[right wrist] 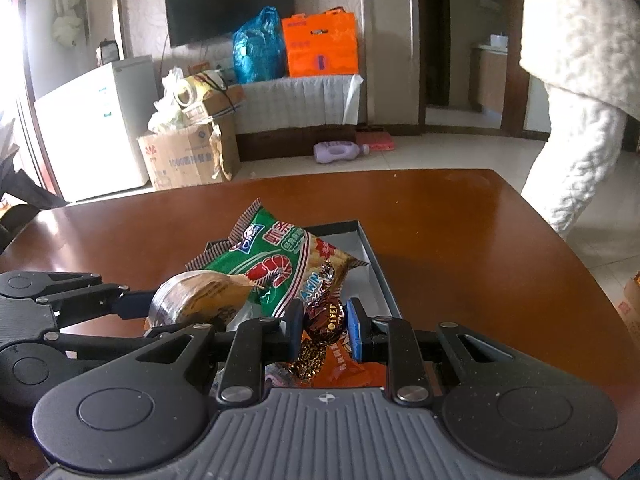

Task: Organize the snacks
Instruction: 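Lower nut bag and chocolate into grey box and open both grippers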

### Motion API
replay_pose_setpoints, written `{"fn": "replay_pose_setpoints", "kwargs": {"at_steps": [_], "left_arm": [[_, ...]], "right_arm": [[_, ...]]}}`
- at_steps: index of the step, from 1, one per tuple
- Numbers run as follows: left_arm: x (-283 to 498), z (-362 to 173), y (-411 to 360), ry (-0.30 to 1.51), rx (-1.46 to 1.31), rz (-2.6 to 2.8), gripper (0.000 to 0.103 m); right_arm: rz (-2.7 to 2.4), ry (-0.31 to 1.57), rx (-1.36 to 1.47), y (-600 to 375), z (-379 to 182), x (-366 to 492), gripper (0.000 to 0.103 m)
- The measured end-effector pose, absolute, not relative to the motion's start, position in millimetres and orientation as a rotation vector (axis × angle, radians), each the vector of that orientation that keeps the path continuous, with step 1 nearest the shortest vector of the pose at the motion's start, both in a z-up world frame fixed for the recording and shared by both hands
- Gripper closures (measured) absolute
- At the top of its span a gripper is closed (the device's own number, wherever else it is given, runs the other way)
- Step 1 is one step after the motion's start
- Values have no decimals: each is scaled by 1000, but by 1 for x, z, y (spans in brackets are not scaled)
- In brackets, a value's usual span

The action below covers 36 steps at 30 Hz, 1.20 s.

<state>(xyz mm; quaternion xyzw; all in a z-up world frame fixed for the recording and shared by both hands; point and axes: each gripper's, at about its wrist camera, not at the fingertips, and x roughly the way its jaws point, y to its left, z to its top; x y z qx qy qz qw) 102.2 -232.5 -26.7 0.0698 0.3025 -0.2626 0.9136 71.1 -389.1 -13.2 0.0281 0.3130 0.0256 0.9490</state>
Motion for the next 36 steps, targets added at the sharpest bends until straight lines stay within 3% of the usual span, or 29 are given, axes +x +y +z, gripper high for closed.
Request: {"fn": "replay_pose_setpoints", "kwargs": {"at_steps": [36], "left_arm": [[114,-46,-253,666,197,-569,67]], "right_arm": [[68,740,23,-396,-32,70,78]]}}
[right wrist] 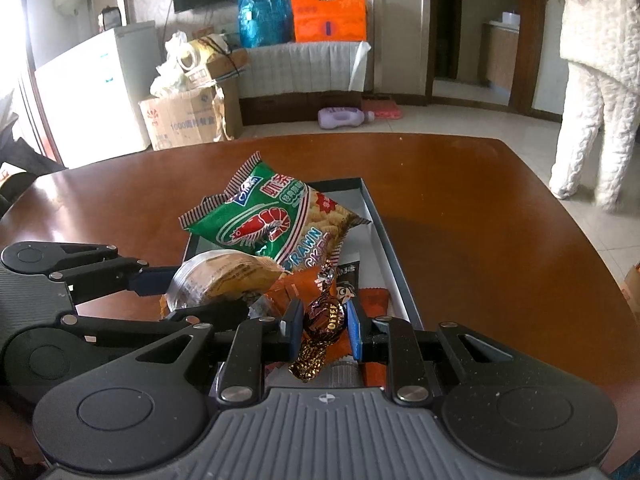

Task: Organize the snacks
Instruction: 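Lower nut bag and chocolate into grey box and open both grippers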

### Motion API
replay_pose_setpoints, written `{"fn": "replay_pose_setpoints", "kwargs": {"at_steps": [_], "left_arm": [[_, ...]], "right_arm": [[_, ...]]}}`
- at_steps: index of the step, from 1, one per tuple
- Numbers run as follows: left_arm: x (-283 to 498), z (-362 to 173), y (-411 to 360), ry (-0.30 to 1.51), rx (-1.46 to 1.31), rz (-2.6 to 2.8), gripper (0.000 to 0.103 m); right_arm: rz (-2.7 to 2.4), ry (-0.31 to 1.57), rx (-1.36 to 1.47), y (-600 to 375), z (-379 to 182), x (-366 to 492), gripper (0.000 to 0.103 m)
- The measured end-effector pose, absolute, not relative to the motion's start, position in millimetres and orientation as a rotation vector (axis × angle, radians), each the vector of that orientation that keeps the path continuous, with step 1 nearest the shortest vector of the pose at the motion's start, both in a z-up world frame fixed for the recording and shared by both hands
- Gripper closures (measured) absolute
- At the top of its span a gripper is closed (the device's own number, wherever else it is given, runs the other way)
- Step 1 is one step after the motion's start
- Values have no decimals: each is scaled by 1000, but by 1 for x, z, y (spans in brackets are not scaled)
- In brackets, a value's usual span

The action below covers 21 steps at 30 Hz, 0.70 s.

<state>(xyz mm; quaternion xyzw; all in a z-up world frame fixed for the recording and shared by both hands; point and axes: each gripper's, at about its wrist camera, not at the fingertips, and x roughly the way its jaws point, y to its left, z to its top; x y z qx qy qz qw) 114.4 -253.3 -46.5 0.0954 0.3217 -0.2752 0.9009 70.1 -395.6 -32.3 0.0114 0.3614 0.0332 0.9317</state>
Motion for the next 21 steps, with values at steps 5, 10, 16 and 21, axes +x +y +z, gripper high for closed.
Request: {"fn": "replay_pose_setpoints", "kwargs": {"at_steps": [5,10,16,21], "left_arm": [[116,-48,-254,667,198,-569,67],[115,-49,-255,666,201,-567,66],[116,-49,-256,672,197,-563,66],[113,-51,-257,661,207,-565,66]], "right_arm": [[64,750,24,-398,-34,71,78],[58,759,11,-398,-36,73,78],[56,760,14,-399,-37,73,78],[55,753,20,-400,-36,72,78]]}}
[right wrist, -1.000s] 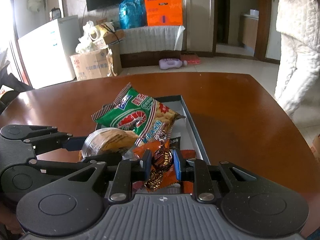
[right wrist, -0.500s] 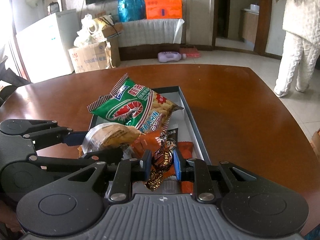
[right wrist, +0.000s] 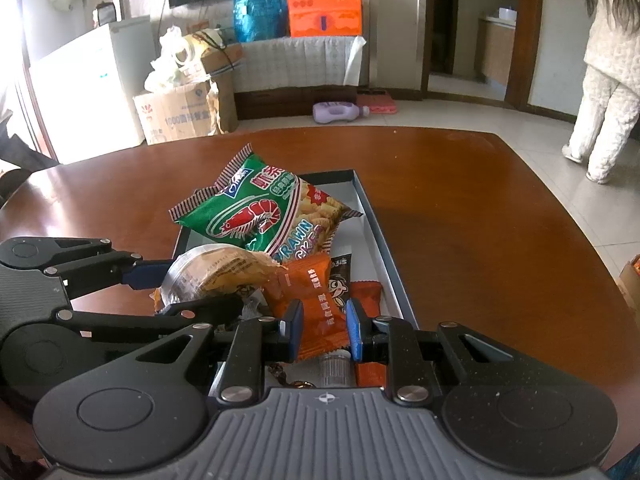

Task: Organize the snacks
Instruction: 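Lower nut bag and chocolate into grey box and open both grippers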

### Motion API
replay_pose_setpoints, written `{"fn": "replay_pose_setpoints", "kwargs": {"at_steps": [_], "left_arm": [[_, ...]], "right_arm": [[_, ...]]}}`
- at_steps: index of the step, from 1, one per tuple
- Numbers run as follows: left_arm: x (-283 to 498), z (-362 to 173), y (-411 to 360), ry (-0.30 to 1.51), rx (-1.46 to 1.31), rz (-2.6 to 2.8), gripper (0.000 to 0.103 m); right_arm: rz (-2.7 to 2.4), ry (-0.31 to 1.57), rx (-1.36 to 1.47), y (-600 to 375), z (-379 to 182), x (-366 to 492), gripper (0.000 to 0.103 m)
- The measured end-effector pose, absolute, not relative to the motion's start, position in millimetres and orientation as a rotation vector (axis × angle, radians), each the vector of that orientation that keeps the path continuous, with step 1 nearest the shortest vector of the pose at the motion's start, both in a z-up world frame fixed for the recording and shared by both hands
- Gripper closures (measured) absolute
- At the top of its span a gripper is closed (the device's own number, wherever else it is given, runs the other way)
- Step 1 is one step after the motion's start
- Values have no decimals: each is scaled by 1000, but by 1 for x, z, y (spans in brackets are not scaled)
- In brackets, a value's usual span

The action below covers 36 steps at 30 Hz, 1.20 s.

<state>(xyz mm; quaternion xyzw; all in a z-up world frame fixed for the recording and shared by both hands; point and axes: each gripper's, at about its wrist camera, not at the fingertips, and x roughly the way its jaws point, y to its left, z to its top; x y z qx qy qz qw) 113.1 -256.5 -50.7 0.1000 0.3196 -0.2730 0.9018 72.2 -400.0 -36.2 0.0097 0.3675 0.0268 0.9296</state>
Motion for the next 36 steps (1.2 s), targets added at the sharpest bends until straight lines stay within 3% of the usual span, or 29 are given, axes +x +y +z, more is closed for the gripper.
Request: {"fn": "replay_pose_setpoints", "kwargs": {"at_steps": [13,16,18,29,32,36], "left_arm": [[113,-50,-257,659,215,-571,64],[112,-49,-257,649,215,-572,59],[111,-48,-256,642,212,-564,47],[107,-37,-250,608,198,-571,30],[106,-35,-248,605,196,-565,28],[104,-32,-247,602,196,-557,27]], "right_arm": [[48,739,34,-401,-34,71,78],[46,737,38,-401,-33,70,78],[45,734,40,-402,-32,70,78],[35,715,67,-405,-28,69,77],[34,713,72,-405,-27,69,70],[26,699,85,-406,-24,68,53]]}}
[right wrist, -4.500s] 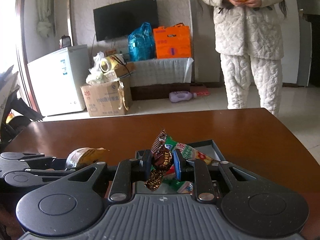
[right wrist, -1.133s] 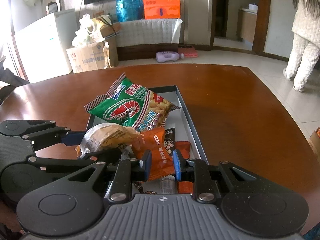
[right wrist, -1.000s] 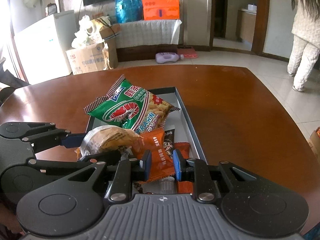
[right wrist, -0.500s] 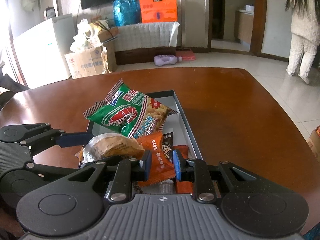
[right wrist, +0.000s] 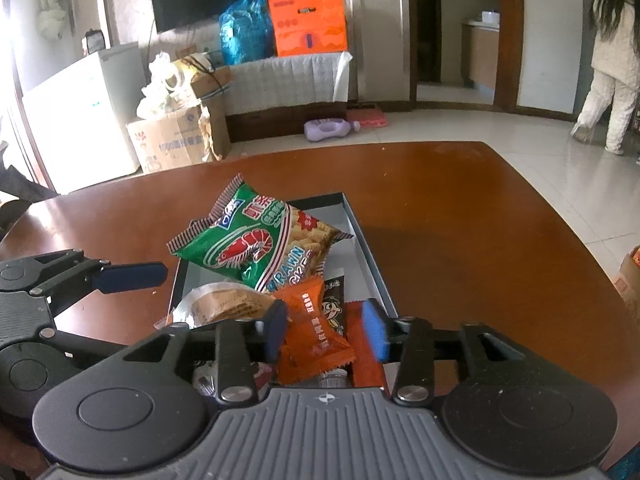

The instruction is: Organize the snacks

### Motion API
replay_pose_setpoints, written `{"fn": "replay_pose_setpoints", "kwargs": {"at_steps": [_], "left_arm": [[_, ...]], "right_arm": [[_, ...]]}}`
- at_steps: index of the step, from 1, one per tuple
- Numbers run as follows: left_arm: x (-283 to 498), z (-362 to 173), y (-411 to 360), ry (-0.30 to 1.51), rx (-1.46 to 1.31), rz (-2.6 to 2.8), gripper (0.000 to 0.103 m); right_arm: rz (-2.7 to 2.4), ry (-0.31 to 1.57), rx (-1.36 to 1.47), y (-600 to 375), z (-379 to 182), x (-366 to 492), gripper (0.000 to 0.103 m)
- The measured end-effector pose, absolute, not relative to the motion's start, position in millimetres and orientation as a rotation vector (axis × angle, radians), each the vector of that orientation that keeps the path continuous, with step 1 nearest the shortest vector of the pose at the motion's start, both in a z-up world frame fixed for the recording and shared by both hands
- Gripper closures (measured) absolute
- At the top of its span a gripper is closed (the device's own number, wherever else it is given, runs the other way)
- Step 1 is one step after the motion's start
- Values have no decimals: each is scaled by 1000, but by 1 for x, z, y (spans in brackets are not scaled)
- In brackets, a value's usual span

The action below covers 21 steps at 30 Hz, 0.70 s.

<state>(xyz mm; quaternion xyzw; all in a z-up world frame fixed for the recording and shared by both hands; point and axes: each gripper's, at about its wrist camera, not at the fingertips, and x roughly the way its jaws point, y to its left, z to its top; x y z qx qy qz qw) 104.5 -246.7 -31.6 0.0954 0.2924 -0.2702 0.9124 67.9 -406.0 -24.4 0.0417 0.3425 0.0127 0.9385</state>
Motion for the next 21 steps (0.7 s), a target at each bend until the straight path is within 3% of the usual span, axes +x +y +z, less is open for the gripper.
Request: {"fn": "replay_pose_setpoints", "kwargs": {"at_steps": [7,21], "left_arm": [[101,-23,-241,595,189,-550,22],[99,-16,-235,601,188,-513,16]], "right_arm": [[12,664,109,-410,-17,65,36],[15,628,119,-407,-9,62,22]]}}
